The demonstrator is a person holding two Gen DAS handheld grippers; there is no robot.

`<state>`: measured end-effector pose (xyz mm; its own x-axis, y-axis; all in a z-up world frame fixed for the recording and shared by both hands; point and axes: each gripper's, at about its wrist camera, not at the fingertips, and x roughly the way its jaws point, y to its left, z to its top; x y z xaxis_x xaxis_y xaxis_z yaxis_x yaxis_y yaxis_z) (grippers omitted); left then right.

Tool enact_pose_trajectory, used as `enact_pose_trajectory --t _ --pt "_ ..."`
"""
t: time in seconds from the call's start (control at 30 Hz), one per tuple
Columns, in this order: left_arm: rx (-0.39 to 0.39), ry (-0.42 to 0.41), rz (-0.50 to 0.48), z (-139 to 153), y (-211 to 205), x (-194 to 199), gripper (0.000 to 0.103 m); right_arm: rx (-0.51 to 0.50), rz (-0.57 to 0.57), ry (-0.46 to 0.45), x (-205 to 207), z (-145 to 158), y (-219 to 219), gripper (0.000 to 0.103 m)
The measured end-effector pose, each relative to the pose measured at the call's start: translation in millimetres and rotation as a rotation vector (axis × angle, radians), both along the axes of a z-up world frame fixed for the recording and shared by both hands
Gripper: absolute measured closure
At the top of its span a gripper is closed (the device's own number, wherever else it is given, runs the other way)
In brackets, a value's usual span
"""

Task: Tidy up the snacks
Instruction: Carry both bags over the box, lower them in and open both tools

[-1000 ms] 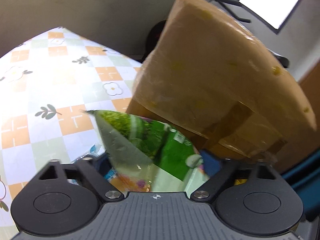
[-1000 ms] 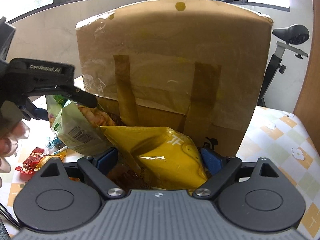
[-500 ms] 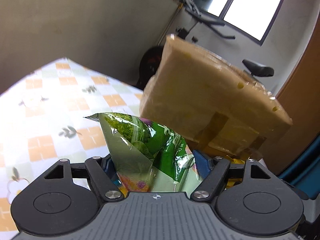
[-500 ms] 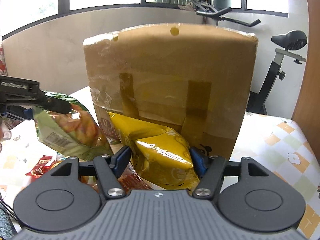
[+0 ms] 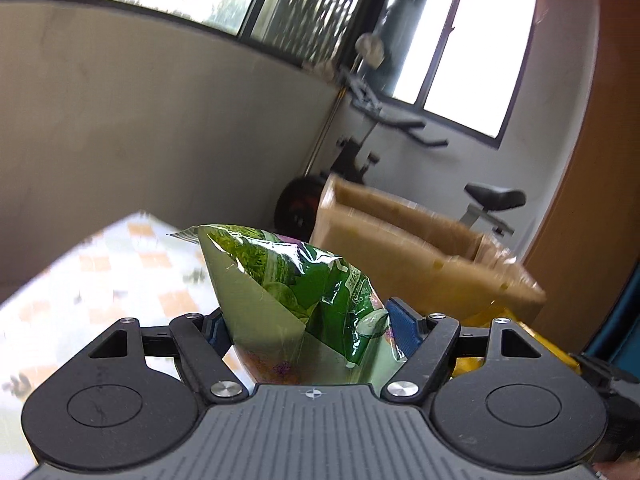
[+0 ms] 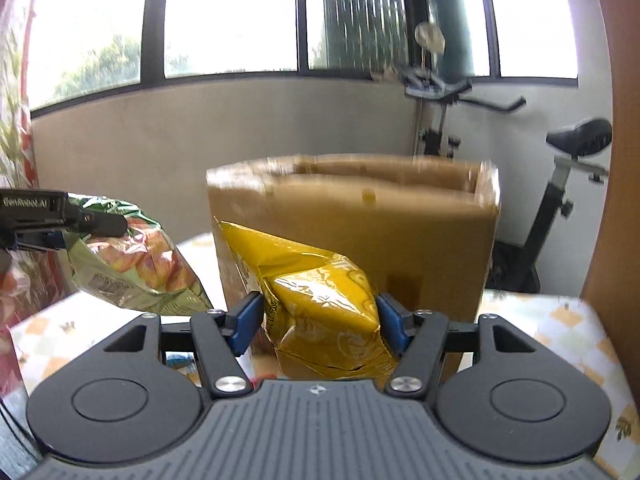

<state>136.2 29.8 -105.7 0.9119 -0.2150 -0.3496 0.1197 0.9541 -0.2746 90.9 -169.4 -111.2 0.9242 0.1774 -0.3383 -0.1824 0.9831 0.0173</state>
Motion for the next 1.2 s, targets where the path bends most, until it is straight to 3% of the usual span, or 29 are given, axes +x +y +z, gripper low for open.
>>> enact_pose_trajectory --t 0.3,0.6,0.93,1.2 --pt "0.078 -0.19 -0.042 50.5 -16.8 -4.8 0.025 0.067 -0.014 -0.167 -7.1 61.3 -14.2 0.04" --pt "0.126 -0.296 -0.089 81.1 -50.5 36.4 0.024 0.065 -0.055 -0.247 30.6 102.3 -39.0 0.04" --pt "0.205 -0.214 -0.135 71.9 -77.0 109.6 0.024 0.056 -0.109 -0.107 107.4 65.9 -54.1 0.04" --pt "0.261 -0.101 -0.166 56.6 -83.9 142.3 0.023 0.052 -0.141 -0.013 126.8 42.0 -56.2 0.038"
